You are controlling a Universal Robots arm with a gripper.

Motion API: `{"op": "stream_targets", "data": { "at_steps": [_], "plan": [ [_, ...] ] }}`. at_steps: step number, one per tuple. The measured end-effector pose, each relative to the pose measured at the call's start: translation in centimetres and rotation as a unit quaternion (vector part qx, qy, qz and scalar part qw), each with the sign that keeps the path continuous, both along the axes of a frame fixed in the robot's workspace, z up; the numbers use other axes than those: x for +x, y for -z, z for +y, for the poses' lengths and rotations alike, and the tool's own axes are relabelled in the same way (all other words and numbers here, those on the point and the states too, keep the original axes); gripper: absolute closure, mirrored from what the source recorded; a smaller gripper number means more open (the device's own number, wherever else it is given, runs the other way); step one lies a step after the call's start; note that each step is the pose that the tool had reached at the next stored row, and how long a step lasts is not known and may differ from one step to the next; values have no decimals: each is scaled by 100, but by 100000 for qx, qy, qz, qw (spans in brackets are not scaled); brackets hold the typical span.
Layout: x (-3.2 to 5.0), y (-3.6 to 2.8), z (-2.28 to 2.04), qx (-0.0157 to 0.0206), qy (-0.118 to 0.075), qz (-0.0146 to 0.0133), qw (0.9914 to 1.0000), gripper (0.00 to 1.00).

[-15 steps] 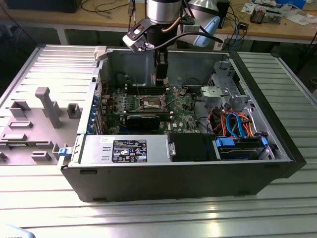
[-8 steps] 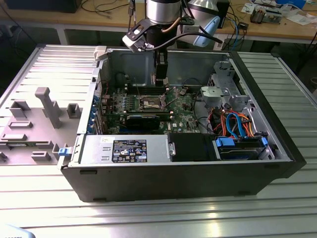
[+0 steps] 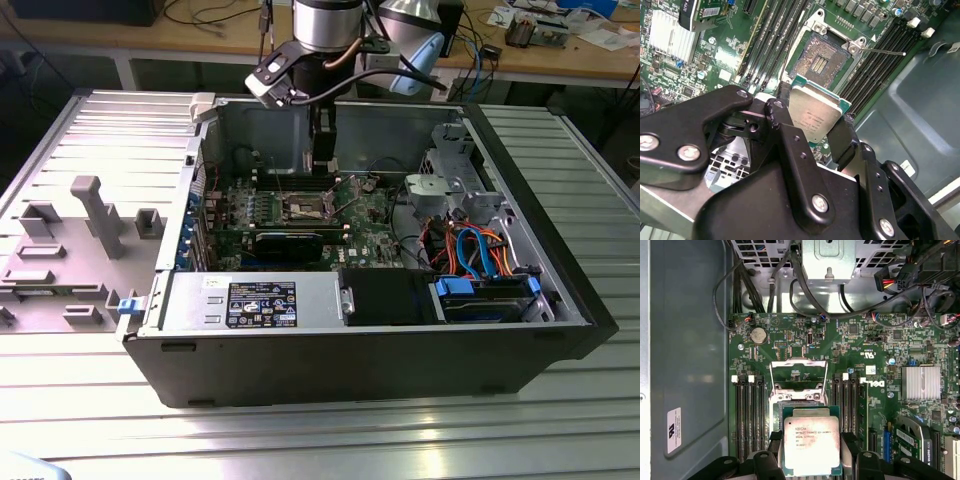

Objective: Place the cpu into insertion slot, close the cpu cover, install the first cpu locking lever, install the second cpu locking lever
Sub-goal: 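Place the cpu into insertion slot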

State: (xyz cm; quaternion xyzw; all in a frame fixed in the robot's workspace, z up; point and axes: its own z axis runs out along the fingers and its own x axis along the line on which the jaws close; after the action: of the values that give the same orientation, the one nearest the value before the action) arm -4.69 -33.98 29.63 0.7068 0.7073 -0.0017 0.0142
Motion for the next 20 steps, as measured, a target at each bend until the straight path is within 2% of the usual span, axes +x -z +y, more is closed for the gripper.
{"op": "stream_targets", "data": {
  "at_steps": [4, 6, 20],
  "plan": [
    [0, 6, 0, 1, -1, 0, 100000, 45],
    [-8, 71, 0, 2, 1, 0, 100000, 45],
    [-45, 97, 1, 0, 1, 3, 100000, 45]
  ]
}}
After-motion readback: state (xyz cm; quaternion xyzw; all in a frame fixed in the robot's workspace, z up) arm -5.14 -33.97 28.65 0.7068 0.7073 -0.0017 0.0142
